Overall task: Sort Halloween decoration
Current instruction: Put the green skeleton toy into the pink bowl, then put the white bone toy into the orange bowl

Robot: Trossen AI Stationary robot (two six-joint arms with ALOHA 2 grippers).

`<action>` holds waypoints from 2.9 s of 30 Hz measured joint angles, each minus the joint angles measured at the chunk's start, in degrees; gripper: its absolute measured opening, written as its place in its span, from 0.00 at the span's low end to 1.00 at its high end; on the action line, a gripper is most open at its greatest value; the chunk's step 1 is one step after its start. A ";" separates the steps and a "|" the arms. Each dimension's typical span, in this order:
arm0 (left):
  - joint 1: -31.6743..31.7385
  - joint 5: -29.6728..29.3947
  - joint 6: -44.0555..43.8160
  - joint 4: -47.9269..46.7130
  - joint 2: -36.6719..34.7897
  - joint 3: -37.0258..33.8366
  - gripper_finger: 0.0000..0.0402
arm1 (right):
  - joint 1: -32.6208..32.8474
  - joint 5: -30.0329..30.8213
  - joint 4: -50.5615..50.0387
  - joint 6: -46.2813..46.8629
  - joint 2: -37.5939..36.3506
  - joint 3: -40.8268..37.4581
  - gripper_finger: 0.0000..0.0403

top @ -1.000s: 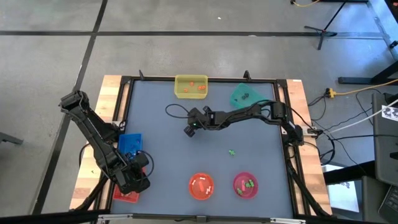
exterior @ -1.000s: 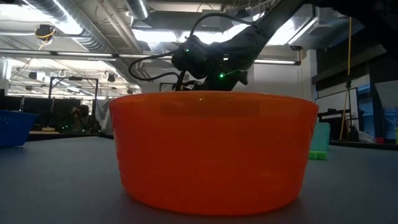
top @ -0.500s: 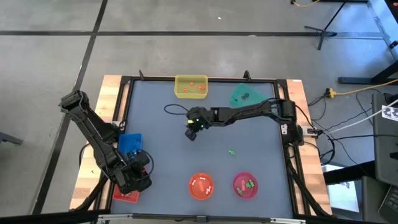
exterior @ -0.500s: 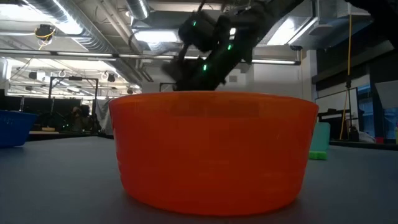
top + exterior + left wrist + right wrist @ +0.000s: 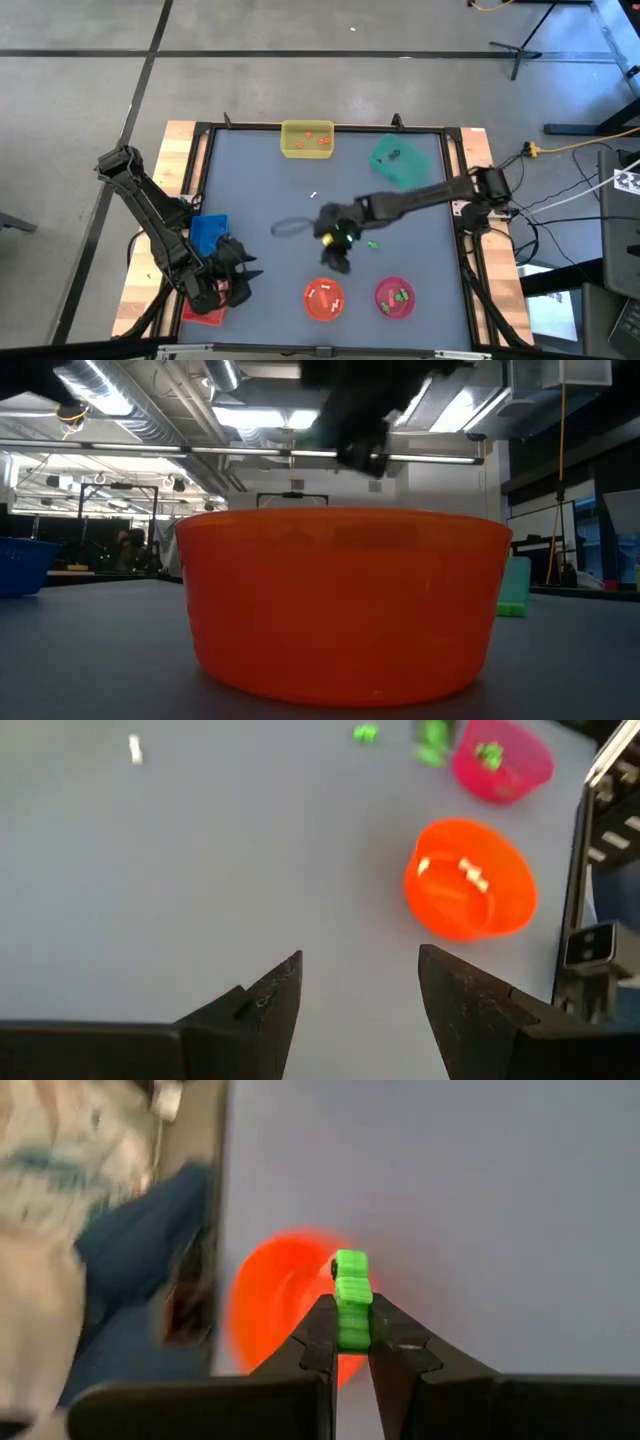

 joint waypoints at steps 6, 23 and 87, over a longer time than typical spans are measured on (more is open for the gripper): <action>0.55 -5.82 6.38 3.42 0.01 0.00 0.46 | 8.95 0.05 -9.34 0.00 -3.22 0.00 0.09; 3.01 -6.49 10.68 4.35 0.02 0.00 0.46 | 26.43 13.68 -32.49 7.44 -3.83 -0.32 0.09; 64.28 40.20 52.54 30.75 17.35 0.11 0.46 | 26.68 16.24 -34.15 1.36 -3.74 -0.26 0.45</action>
